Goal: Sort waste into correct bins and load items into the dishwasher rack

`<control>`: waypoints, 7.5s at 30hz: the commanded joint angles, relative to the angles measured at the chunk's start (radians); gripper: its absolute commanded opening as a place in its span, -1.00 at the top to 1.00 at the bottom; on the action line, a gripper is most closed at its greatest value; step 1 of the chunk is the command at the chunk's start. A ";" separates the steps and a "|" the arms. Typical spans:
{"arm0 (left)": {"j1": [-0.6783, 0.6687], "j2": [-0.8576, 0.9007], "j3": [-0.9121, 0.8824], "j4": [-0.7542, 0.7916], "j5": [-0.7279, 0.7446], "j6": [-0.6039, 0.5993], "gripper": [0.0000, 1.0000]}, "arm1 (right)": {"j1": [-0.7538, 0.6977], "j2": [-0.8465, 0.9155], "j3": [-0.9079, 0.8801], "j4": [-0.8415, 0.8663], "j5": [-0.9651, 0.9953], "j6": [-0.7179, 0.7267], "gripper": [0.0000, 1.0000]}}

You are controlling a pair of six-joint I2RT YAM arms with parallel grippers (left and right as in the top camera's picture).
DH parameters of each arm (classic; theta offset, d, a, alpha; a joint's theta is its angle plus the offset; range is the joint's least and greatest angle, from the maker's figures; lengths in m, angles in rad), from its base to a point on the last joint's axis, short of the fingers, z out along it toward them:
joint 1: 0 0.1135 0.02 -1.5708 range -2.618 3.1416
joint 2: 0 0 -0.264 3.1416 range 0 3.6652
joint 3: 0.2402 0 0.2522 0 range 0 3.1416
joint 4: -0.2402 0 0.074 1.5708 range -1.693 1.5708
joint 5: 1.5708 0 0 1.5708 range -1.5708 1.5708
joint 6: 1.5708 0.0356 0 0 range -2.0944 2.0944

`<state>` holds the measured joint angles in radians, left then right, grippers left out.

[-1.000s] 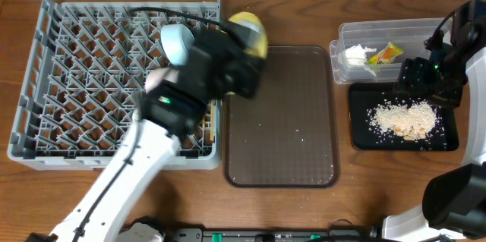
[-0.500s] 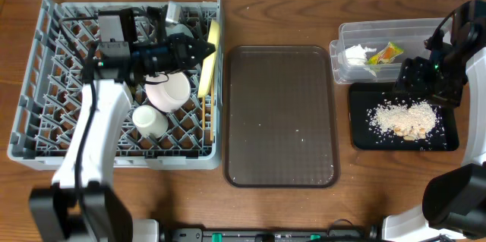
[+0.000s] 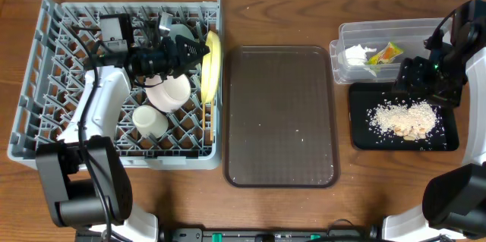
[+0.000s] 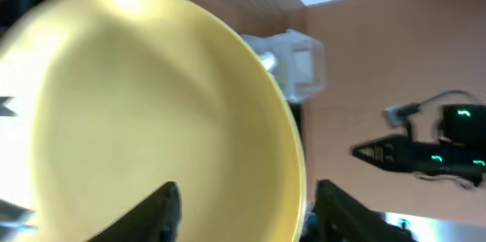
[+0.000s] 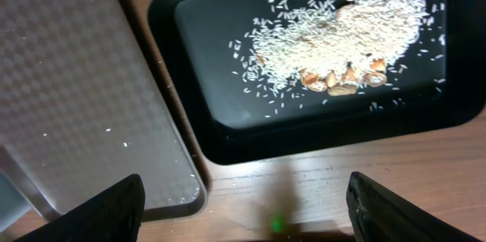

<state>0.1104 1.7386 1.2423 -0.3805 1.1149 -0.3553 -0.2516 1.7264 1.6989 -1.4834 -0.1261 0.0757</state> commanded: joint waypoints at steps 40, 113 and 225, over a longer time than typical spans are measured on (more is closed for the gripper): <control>0.017 -0.853 -0.266 -0.721 -1.003 0.229 -0.69 | 0.417 -0.270 -0.444 0.555 0.018 0.037 -0.56; 0.017 -1.106 -0.311 -0.691 -0.996 0.209 -0.98 | 0.336 -1.721 -1.693 1.540 0.115 -0.109 -0.98; -0.079 -1.735 -1.238 0.314 -1.072 0.329 -1.00 | 0.337 -1.715 -1.693 1.409 0.114 -0.122 -0.99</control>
<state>0.0360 0.0101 0.0193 -0.0288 0.0494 -0.0441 0.0906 0.0147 0.0071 -0.0700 -0.0212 -0.0349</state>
